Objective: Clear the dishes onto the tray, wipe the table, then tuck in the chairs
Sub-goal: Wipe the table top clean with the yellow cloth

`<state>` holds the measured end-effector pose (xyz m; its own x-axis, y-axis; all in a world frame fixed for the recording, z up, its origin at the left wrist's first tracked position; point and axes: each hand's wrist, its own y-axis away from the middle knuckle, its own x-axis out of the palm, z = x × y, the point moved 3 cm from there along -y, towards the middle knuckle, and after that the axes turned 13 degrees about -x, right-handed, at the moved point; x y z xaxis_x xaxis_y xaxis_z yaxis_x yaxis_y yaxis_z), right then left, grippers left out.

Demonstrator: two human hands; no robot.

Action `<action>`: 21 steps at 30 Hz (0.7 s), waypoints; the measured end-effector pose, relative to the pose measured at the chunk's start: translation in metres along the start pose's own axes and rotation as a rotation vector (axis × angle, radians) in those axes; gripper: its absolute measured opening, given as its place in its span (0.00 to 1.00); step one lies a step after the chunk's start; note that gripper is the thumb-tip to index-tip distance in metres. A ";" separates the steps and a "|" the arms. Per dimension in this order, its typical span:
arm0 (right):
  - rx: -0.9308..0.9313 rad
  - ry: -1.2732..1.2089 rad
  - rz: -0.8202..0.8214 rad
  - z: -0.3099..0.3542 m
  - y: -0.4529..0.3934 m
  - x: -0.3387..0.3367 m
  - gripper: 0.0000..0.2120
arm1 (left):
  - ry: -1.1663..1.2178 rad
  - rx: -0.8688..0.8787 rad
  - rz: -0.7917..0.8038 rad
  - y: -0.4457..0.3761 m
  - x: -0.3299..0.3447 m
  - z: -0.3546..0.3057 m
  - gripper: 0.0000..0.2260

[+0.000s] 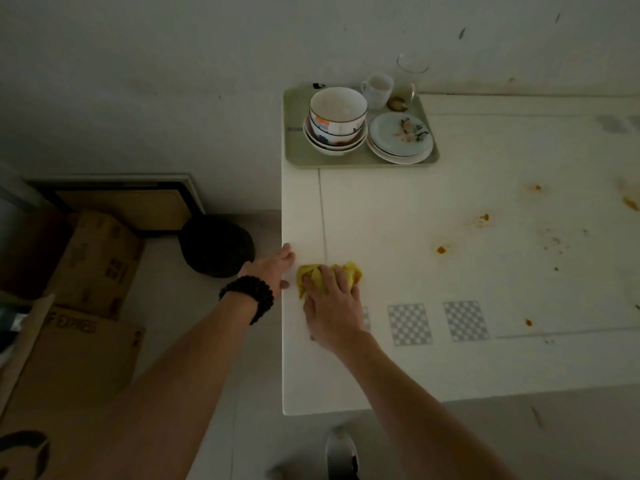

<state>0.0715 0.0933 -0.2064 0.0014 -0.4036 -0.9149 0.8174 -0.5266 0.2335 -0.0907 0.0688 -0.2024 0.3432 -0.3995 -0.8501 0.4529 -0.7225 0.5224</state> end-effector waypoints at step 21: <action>0.387 0.007 -0.306 0.045 0.085 0.049 0.25 | 0.077 0.224 -0.184 0.074 0.068 0.011 0.24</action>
<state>0.1150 -0.0047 -0.2168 -0.2003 -0.1828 -0.9625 0.5066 -0.8602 0.0579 -0.0428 -0.0185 -0.2222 0.3374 -0.2127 -0.9170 0.3235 -0.8886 0.3251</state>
